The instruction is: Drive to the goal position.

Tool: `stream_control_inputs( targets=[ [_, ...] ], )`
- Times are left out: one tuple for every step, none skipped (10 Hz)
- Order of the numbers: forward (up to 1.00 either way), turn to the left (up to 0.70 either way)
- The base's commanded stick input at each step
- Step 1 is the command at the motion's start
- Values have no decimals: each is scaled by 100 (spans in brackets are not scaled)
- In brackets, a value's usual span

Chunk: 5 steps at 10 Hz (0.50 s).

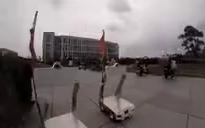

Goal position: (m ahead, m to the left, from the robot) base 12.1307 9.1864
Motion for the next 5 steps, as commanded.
stream_control_inputs(
  targets=[
    [-70,27],
    [-70,27],
    [-70,3],
    [0,-4],
    [4,-44]
  ],
)
